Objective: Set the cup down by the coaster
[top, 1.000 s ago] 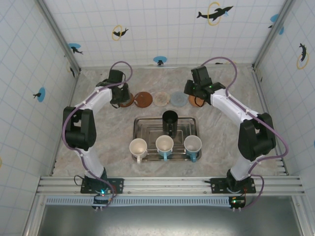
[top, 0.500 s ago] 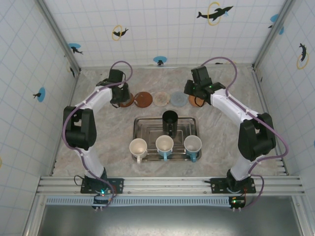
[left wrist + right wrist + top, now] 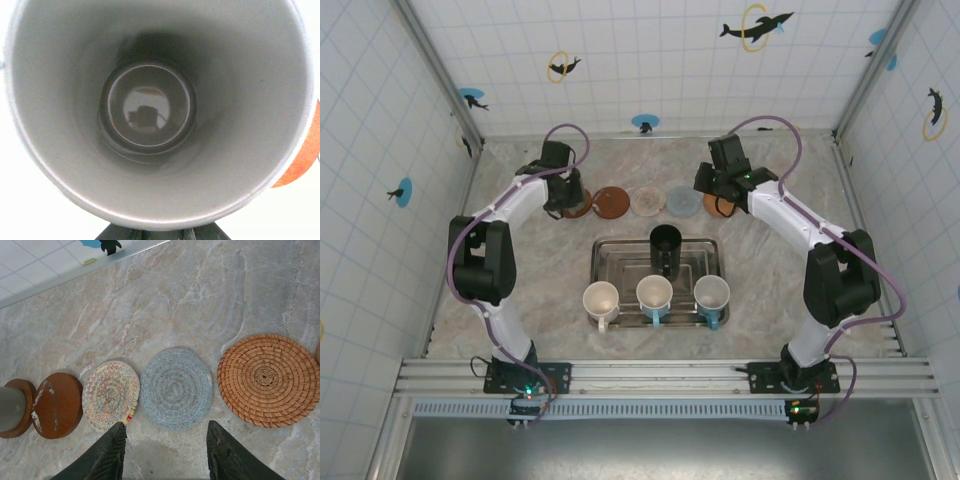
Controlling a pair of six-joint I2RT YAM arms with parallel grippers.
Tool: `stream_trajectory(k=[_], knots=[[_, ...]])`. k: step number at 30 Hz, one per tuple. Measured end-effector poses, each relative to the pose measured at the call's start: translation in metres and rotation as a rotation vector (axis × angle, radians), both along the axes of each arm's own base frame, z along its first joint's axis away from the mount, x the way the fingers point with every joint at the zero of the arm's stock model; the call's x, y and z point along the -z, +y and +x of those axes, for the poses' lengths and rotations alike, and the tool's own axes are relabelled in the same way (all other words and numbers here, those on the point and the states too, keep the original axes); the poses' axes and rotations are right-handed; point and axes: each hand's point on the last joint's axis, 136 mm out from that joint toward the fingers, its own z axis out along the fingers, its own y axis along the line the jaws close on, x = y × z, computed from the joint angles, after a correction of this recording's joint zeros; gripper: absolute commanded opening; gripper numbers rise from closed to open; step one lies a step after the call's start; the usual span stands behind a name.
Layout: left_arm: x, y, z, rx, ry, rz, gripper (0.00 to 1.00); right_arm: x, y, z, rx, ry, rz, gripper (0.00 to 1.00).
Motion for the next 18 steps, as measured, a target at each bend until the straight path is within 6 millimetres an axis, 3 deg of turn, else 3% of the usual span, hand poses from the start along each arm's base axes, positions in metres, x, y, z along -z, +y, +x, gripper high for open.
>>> stream_trajectory(k=[18], knots=[[-0.0084, 0.0011, 0.0036, -0.007, -0.021, 0.004, 0.42, -0.0001, 0.0, 0.0001, 0.0, 0.0, 0.0, 0.46]])
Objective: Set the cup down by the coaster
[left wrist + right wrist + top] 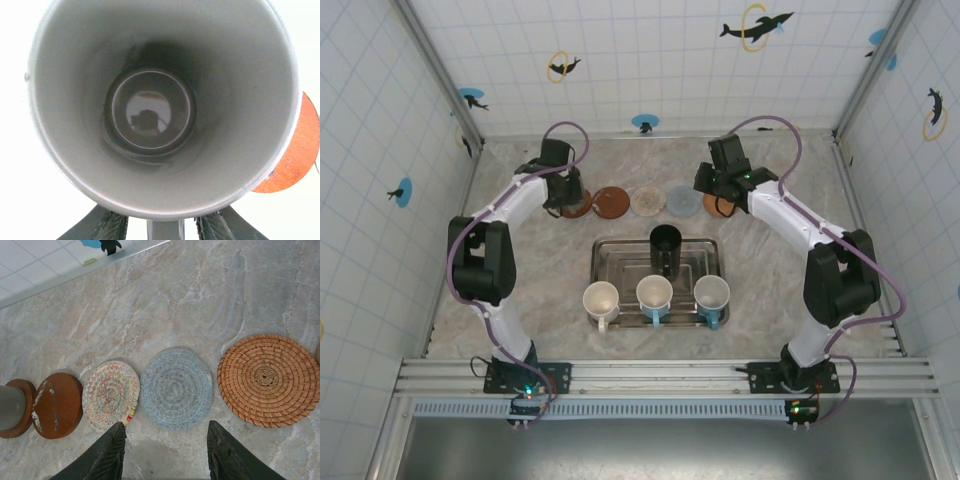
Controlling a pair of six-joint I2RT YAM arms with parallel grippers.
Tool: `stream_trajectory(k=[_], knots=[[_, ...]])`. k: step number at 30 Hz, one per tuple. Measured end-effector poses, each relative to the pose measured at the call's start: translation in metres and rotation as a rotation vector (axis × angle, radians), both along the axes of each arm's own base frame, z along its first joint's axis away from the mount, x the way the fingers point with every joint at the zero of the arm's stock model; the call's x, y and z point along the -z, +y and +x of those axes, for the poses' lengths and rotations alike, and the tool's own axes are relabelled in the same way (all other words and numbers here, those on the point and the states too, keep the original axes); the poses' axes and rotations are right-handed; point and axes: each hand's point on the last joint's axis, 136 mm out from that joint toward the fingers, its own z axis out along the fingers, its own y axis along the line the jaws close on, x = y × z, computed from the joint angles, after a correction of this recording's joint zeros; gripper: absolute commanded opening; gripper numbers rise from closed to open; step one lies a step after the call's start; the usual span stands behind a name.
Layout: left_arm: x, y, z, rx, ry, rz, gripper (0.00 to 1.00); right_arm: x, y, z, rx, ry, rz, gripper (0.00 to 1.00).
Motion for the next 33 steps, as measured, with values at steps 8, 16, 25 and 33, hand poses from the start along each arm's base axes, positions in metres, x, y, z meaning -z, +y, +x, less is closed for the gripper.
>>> stream_trajectory(k=[8, 16, 25, 33], knots=[[-0.021, 0.001, -0.002, -0.001, -0.04, -0.009, 0.46, -0.001, 0.002, -0.001, -0.004, -0.001, 0.0, 0.46], [-0.076, -0.004, -0.009, 0.017, -0.162, -0.066, 0.5, -0.003, 0.006, -0.003, -0.012, -0.008, -0.001, 0.46], [-0.133, -0.012, -0.024, 0.058, -0.293, -0.141, 0.52, -0.012, 0.005, -0.009, -0.01, -0.027, -0.025, 0.48], [-0.14, -0.032, -0.038, 0.122, -0.315, -0.179, 0.54, -0.037, -0.019, -0.021, 0.032, -0.066, -0.051, 0.52]])
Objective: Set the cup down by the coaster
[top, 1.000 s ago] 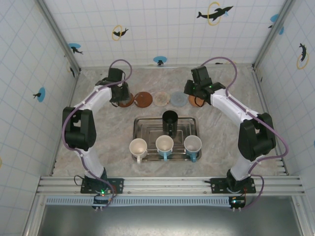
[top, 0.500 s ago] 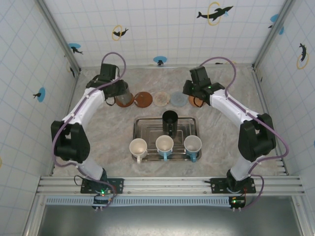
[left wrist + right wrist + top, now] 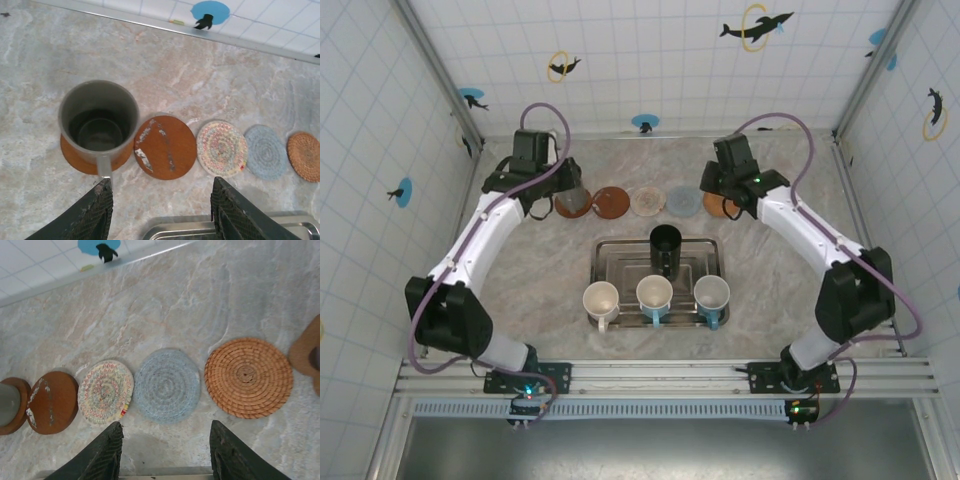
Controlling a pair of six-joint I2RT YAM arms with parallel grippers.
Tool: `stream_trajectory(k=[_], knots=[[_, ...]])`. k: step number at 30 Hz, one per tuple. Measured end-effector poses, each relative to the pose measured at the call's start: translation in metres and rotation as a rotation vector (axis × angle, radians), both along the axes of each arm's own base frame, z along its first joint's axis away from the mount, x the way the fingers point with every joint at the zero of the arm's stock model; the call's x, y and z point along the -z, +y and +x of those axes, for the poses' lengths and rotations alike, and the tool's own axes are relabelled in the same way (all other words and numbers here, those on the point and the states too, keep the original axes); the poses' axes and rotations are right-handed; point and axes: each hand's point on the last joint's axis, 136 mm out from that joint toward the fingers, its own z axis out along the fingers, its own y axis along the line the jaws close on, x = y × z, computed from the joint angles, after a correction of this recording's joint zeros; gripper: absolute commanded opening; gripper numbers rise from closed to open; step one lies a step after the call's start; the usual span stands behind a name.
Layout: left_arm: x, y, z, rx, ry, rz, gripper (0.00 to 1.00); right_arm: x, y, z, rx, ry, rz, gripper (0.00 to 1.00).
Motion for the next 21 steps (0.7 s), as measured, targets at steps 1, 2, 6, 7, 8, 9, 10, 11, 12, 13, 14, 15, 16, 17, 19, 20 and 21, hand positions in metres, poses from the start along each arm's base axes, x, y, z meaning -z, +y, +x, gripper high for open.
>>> stream_trajectory(k=[1, 2, 6, 7, 8, 9, 10, 11, 12, 13, 14, 15, 16, 17, 19, 20, 21], knots=[[-0.002, -0.002, -0.002, 0.009, -0.007, -0.005, 0.54, -0.005, -0.002, -0.002, 0.0, -0.009, 0.004, 0.53], [-0.006, -0.006, -0.005, 0.019, -0.019, -0.012, 0.55, -0.009, -0.003, -0.004, 0.001, -0.019, 0.01, 0.53], [-0.025, -0.009, -0.013, 0.039, -0.075, -0.038, 0.55, -0.021, -0.002, -0.009, -0.011, -0.038, 0.027, 0.53], [-0.029, -0.009, -0.016, 0.04, -0.088, -0.042, 0.55, -0.021, -0.001, -0.011, -0.015, -0.036, 0.027, 0.53], [-0.033, -0.009, -0.018, 0.042, -0.104, -0.048, 0.56, -0.02, 0.001, -0.013, -0.022, -0.031, 0.026, 0.53], [-0.035, -0.008, -0.02, 0.043, -0.116, -0.053, 0.56, -0.018, 0.004, -0.015, -0.031, -0.024, 0.025, 0.53], [-0.037, -0.008, -0.022, 0.045, -0.126, -0.057, 0.56, -0.016, 0.008, -0.019, -0.043, -0.015, 0.02, 0.53], [-0.039, -0.008, -0.025, 0.048, -0.133, -0.061, 0.56, -0.013, 0.012, -0.023, -0.058, -0.005, 0.016, 0.53], [-0.04, -0.009, -0.028, 0.053, -0.141, -0.066, 0.56, -0.011, 0.018, -0.028, -0.077, 0.007, 0.008, 0.53], [-0.042, -0.01, -0.029, 0.058, -0.147, -0.072, 0.56, -0.009, 0.024, -0.033, -0.093, 0.015, 0.002, 0.53], [-0.044, -0.012, -0.03, 0.065, -0.153, -0.079, 0.56, -0.007, 0.03, -0.039, -0.113, 0.026, -0.007, 0.53], [-0.045, -0.014, -0.031, 0.073, -0.161, -0.084, 0.56, -0.004, 0.035, -0.046, -0.134, 0.039, -0.022, 0.53], [-0.046, -0.016, -0.031, 0.078, -0.169, -0.089, 0.56, -0.002, 0.039, -0.052, -0.148, 0.051, -0.032, 0.54], [-0.045, -0.018, -0.032, 0.085, -0.171, -0.093, 0.56, 0.0, 0.045, -0.061, -0.171, 0.064, -0.049, 0.54], [-0.041, -0.021, -0.034, 0.095, -0.166, -0.101, 0.56, 0.002, 0.052, -0.075, -0.205, 0.074, -0.071, 0.55], [-0.038, -0.023, -0.035, 0.1, -0.161, -0.105, 0.56, 0.002, 0.054, -0.083, -0.22, 0.077, -0.079, 0.56], [-0.036, -0.025, -0.036, 0.107, -0.158, -0.108, 0.56, 0.003, 0.056, -0.093, -0.234, 0.08, -0.086, 0.56]])
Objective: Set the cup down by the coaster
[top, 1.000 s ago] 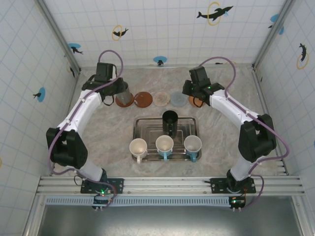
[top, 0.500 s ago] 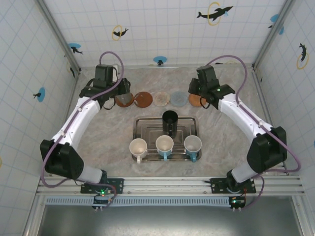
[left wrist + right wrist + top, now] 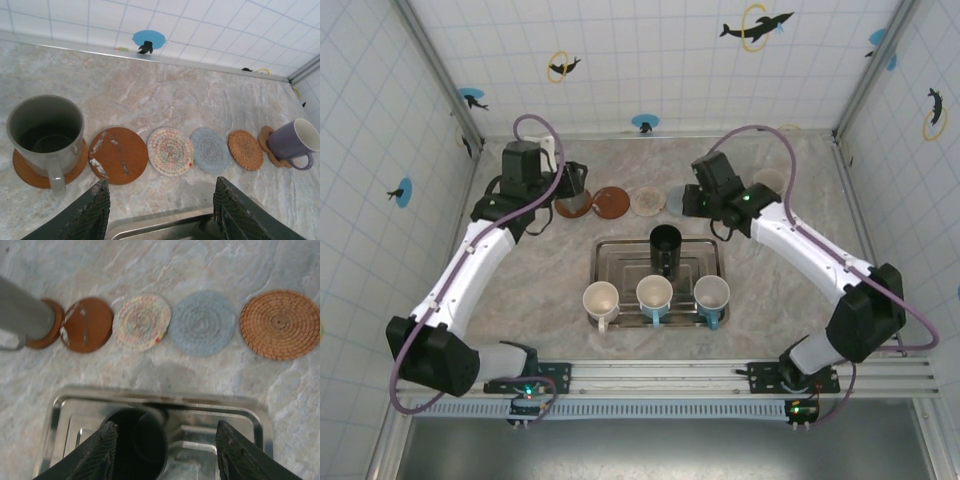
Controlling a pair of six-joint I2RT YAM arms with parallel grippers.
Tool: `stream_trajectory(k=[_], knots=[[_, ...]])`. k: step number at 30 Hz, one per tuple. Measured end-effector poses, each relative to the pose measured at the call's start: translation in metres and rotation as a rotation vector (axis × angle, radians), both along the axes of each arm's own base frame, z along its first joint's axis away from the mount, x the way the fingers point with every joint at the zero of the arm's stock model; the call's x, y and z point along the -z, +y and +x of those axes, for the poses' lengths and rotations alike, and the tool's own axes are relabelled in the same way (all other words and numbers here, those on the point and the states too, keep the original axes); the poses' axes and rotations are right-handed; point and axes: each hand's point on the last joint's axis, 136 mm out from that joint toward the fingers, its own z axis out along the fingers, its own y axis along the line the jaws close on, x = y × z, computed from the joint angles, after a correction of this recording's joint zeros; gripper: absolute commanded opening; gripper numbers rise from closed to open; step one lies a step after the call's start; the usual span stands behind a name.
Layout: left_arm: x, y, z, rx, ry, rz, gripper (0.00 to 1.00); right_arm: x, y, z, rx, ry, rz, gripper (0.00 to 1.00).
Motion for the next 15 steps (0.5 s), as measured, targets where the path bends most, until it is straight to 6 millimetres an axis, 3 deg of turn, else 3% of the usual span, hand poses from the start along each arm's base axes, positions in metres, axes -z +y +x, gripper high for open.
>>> stream_trajectory(k=[6, 15], knots=[[-0.001, -0.009, -0.002, 0.021, -0.004, -0.013, 0.56, 0.011, -0.001, -0.041, -0.024, 0.03, -0.018, 0.57], [-0.003, -0.016, -0.004, 0.046, -0.008, -0.035, 0.56, 0.042, 0.019, -0.08, -0.058, 0.086, -0.032, 0.6]])
